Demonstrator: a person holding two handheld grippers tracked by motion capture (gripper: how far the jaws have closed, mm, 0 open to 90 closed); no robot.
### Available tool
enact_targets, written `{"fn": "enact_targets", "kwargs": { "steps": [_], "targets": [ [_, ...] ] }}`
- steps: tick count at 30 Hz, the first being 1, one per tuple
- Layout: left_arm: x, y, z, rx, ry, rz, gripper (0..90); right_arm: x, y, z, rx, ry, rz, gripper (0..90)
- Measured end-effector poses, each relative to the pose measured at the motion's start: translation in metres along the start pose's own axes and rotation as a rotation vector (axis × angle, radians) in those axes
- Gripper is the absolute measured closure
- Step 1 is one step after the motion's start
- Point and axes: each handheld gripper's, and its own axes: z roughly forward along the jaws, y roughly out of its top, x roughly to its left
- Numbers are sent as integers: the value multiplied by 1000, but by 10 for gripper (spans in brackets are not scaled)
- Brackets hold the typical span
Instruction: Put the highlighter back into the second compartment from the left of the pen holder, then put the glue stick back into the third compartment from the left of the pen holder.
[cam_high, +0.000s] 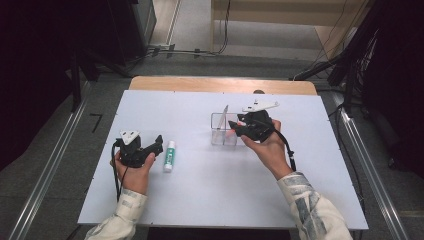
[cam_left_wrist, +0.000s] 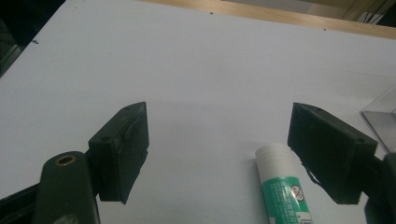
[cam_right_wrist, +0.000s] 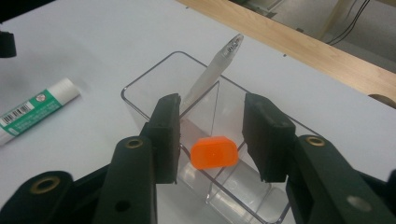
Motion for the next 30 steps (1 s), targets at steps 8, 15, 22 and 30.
{"fn": "enact_targets", "kwargs": {
  "steps": [8, 15, 22, 30],
  "targets": [
    [-1, -1, 0, 1, 2, 3, 207, -5, -8, -4, -22, 2, 46, 428],
    [-2, -2, 2, 20, -5, 12, 206, -4, -9, -18, -62, 6, 49, 398],
    [-6, -4, 8, 69, -23, 27, 206, -3, -19, -28, -74, -5, 50, 397],
    [-13, -4, 15, 101, -27, 49, 210, -4, -30, -37, -80, 0, 54, 395]
  ]
}}
